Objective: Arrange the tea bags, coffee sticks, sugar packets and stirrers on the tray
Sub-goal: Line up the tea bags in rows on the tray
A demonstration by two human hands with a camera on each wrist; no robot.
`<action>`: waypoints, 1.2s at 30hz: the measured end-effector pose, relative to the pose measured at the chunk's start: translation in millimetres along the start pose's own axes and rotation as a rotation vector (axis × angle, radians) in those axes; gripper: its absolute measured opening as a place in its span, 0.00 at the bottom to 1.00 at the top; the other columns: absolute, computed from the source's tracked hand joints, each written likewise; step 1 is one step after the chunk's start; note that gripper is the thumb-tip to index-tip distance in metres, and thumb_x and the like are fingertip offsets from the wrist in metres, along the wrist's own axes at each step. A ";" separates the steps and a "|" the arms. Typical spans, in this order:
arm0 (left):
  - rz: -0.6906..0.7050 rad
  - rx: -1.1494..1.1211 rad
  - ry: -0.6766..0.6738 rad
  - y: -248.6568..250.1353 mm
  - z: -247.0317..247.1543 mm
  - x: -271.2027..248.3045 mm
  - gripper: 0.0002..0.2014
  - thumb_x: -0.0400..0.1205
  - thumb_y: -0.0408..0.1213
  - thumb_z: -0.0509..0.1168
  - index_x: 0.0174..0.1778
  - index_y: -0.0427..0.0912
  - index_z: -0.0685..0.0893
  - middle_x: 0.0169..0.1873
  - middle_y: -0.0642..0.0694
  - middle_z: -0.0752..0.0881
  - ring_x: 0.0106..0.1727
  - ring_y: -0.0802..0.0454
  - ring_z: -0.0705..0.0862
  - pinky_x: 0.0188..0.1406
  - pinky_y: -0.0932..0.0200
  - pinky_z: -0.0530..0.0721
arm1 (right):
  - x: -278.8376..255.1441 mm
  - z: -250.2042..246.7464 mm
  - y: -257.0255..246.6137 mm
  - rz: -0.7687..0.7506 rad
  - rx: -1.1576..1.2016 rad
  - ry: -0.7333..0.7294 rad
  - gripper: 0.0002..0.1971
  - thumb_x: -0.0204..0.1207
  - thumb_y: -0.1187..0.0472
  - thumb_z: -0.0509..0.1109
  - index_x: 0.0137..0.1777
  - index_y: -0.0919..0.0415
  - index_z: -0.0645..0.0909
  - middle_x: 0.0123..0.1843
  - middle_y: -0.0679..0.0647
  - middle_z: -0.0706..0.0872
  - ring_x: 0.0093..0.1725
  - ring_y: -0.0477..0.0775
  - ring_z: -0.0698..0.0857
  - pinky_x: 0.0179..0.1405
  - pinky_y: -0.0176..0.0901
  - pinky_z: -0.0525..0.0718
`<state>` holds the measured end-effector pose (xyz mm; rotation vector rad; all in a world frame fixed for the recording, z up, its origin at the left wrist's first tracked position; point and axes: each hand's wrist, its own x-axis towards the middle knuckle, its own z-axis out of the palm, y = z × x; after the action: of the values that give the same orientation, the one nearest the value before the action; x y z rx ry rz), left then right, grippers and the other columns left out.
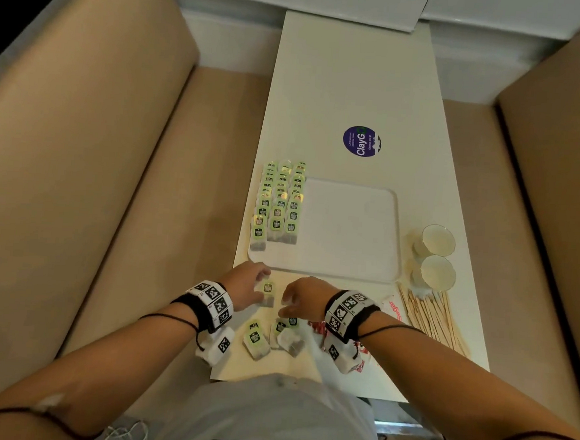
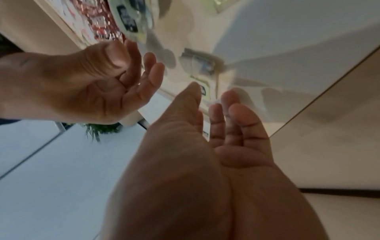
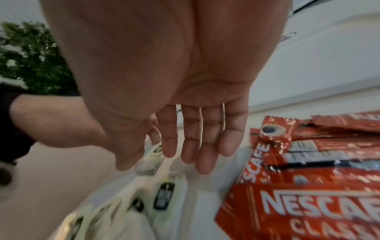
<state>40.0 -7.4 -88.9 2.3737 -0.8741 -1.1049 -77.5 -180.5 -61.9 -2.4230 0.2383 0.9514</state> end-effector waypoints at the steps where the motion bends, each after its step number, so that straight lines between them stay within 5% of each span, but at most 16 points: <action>1: 0.000 0.044 -0.001 2.2 1.3 0.2 0.28 0.77 0.39 0.77 0.73 0.48 0.76 0.62 0.47 0.79 0.54 0.51 0.83 0.58 0.55 0.83 | -2.0 4.9 0.2 0.001 -0.017 0.002 0.26 0.73 0.35 0.74 0.65 0.50 0.86 0.59 0.49 0.90 0.57 0.52 0.87 0.61 0.50 0.86; 4: 0.001 0.175 -0.032 5.6 7.3 -0.2 0.35 0.78 0.44 0.76 0.79 0.51 0.70 0.69 0.45 0.73 0.65 0.43 0.82 0.64 0.49 0.82 | -6.6 17.7 -2.6 -0.023 -0.071 0.012 0.28 0.74 0.36 0.75 0.67 0.52 0.85 0.60 0.51 0.87 0.56 0.56 0.87 0.57 0.49 0.85; 9: 0.003 0.265 -0.067 9.5 13.3 -1.3 0.29 0.81 0.43 0.73 0.78 0.50 0.72 0.71 0.46 0.70 0.61 0.43 0.83 0.59 0.52 0.82 | -7.9 32.8 -11.3 -0.075 -0.155 0.049 0.25 0.76 0.40 0.75 0.68 0.52 0.83 0.59 0.54 0.83 0.55 0.60 0.86 0.55 0.51 0.86; 14: -0.029 0.274 -0.080 11.3 12.1 -3.1 0.18 0.76 0.48 0.77 0.54 0.48 0.79 0.55 0.48 0.74 0.50 0.45 0.82 0.53 0.49 0.83 | -9.4 39.7 -12.5 -0.082 -0.146 0.084 0.20 0.79 0.47 0.73 0.69 0.52 0.83 0.62 0.54 0.84 0.58 0.59 0.85 0.54 0.47 0.82; 18: -0.002 0.215 -0.070 5.4 14.7 -6.3 0.08 0.77 0.39 0.73 0.42 0.51 0.79 0.45 0.53 0.83 0.48 0.48 0.83 0.46 0.55 0.81 | -13.4 39.5 -8.7 -0.079 -0.091 0.082 0.15 0.80 0.51 0.72 0.65 0.52 0.85 0.59 0.53 0.89 0.58 0.57 0.87 0.54 0.46 0.84; 22: 0.083 0.132 -0.118 3.2 11.4 -13.1 0.02 0.79 0.40 0.73 0.46 0.51 0.87 0.40 0.55 0.85 0.43 0.54 0.82 0.42 0.60 0.77 | -16.3 36.8 -2.7 -0.068 -0.012 0.081 0.12 0.80 0.53 0.73 0.61 0.53 0.86 0.57 0.52 0.90 0.56 0.56 0.88 0.55 0.46 0.85; 27: 0.139 -0.046 -0.134 5.6 5.0 -20.9 0.08 0.80 0.40 0.72 0.50 0.40 0.91 0.33 0.51 0.85 0.29 0.60 0.75 0.32 0.64 0.74 | -21.7 27.6 1.5 -0.079 0.063 0.111 0.11 0.80 0.55 0.72 0.60 0.54 0.86 0.55 0.53 0.90 0.52 0.54 0.87 0.53 0.45 0.84; 30: 0.113 -0.126 -0.130 10.4 0.3 -23.2 0.08 0.81 0.38 0.68 0.48 0.51 0.92 0.34 0.50 0.89 0.25 0.60 0.74 0.28 0.63 0.73 | -26.1 17.3 2.9 -0.082 0.164 0.164 0.10 0.80 0.53 0.72 0.58 0.52 0.86 0.50 0.49 0.89 0.45 0.52 0.86 0.46 0.45 0.86; 33: 0.041 -0.282 -0.082 14.9 -5.5 -22.1 0.09 0.78 0.44 0.62 0.37 0.55 0.88 0.33 0.51 0.87 0.34 0.56 0.82 0.41 0.53 0.81 | -29.7 3.2 1.9 -0.105 0.247 0.267 0.08 0.80 0.54 0.73 0.57 0.52 0.87 0.46 0.43 0.85 0.40 0.42 0.81 0.38 0.31 0.75; 36: 0.017 -0.430 -0.066 21.7 -14.2 -22.1 0.10 0.75 0.50 0.61 0.35 0.49 0.82 0.35 0.50 0.83 0.40 0.49 0.80 0.49 0.44 0.81 | -34.1 -15.4 -1.5 -0.161 0.348 0.328 0.05 0.78 0.54 0.76 0.52 0.51 0.87 0.43 0.42 0.85 0.37 0.38 0.78 0.38 0.33 0.73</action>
<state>32.0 -7.4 -55.7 1.9832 -0.6013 -1.2284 -93.2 -188.2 -28.8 -2.2201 0.2929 0.3986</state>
